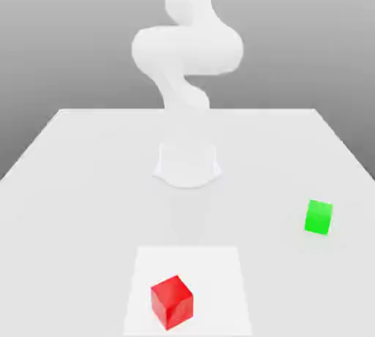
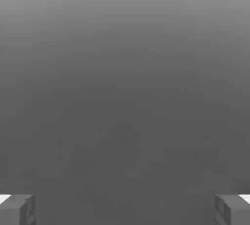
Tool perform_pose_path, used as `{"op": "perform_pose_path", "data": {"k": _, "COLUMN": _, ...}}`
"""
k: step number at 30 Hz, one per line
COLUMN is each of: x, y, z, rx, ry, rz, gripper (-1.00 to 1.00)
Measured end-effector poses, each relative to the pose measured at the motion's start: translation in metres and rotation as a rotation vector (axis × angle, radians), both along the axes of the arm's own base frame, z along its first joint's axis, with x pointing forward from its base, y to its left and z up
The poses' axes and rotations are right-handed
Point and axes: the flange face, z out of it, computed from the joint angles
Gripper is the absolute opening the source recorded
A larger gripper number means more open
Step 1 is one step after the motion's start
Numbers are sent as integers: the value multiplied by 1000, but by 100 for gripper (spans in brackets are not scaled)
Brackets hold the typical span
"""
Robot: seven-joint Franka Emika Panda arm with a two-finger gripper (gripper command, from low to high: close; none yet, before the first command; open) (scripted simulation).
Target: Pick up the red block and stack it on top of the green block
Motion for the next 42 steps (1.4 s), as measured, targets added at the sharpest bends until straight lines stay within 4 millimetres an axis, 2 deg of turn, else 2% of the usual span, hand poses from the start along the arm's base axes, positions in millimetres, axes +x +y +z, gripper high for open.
{"op": "perform_pose_path", "data": {"k": 3, "x": 38, "y": -4, "z": -54, "rx": -14, "ry": 92, "rz": 70, "gripper": 0}}
{"op": "perform_pose_path", "data": {"k": 6, "x": 66, "y": -5, "z": -110, "rx": -30, "ry": 179, "rz": 136, "gripper": 0}}
{"op": "perform_pose_path", "data": {"k": 12, "x": 101, "y": -5, "z": -228, "rx": -75, "ry": 348, "rz": 260, "gripper": 0}}
{"op": "perform_pose_path", "data": {"k": 17, "x": 106, "y": -7, "z": -326, "rx": -125, "ry": 488, "rz": 358, "gripper": 0}}
{"op": "perform_pose_path", "data": {"k": 23, "x": 86, "y": -16, "z": -436, "rx": -203, "ry": 655, "rz": 470, "gripper": 0}}
{"op": "perform_pose_path", "data": {"k": 29, "x": 79, "y": -19, "z": -516, "rx": -226, "ry": 696, "rz": 499, "gripper": 0}}
{"op": "perform_pose_path", "data": {"k": 30, "x": 78, "y": -19, "z": -523, "rx": -225, "ry": 697, "rz": 499, "gripper": -100}}
{"op": "perform_pose_path", "data": {"k": 36, "x": 78, "y": -19, "z": -527, "rx": -224, "ry": 698, "rz": 499, "gripper": -100}}
{"op": "perform_pose_path", "data": {"k": 38, "x": 79, "y": -19, "z": -514, "rx": -226, "ry": 698, "rz": 500, "gripper": -100}}
{"op": "perform_pose_path", "data": {"k": 42, "x": 78, "y": -17, "z": -469, "rx": -226, "ry": 697, "rz": 507, "gripper": -100}}
